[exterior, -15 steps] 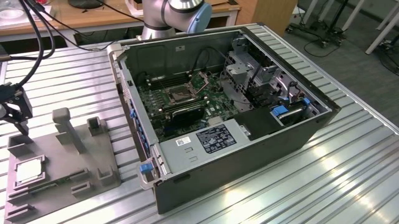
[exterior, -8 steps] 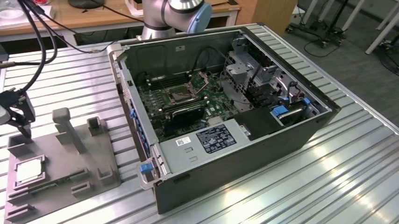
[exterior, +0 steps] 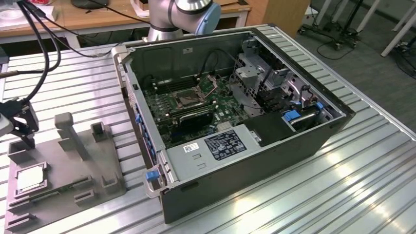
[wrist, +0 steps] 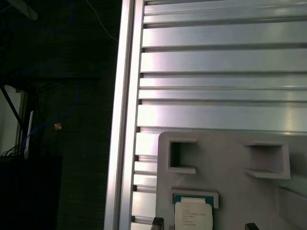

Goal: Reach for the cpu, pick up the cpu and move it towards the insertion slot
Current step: 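Reach for the cpu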

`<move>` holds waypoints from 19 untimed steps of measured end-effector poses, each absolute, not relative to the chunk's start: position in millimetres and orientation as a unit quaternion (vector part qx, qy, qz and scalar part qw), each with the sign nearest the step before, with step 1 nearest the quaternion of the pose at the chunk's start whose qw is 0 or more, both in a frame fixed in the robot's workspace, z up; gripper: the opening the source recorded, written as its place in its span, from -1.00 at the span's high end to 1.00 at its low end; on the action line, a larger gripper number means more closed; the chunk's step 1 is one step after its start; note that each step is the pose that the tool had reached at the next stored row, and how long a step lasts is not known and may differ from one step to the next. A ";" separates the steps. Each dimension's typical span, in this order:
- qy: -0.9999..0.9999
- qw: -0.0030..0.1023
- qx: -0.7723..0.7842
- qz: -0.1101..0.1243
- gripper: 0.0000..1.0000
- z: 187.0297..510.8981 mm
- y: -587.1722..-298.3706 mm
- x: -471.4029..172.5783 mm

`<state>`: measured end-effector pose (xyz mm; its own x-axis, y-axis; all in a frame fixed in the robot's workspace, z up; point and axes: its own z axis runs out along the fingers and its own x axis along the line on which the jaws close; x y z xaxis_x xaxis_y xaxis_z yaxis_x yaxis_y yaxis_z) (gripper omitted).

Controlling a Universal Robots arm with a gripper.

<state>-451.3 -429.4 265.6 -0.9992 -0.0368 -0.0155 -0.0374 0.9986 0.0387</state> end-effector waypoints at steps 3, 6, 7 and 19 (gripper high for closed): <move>1.000 0.007 -0.019 0.019 -0.44 264.0 -429.4 -451.8; 1.000 0.007 -0.019 0.019 -0.44 263.3 -429.4 -451.9; 1.000 0.007 -0.019 0.019 -0.44 263.0 -429.4 -451.9; 1.000 0.007 -0.019 0.019 -0.44 258.0 -429.4 -452.0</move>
<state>-452.0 -429.4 258.0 -0.9992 -0.0367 -0.0155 -0.0373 0.9986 0.0386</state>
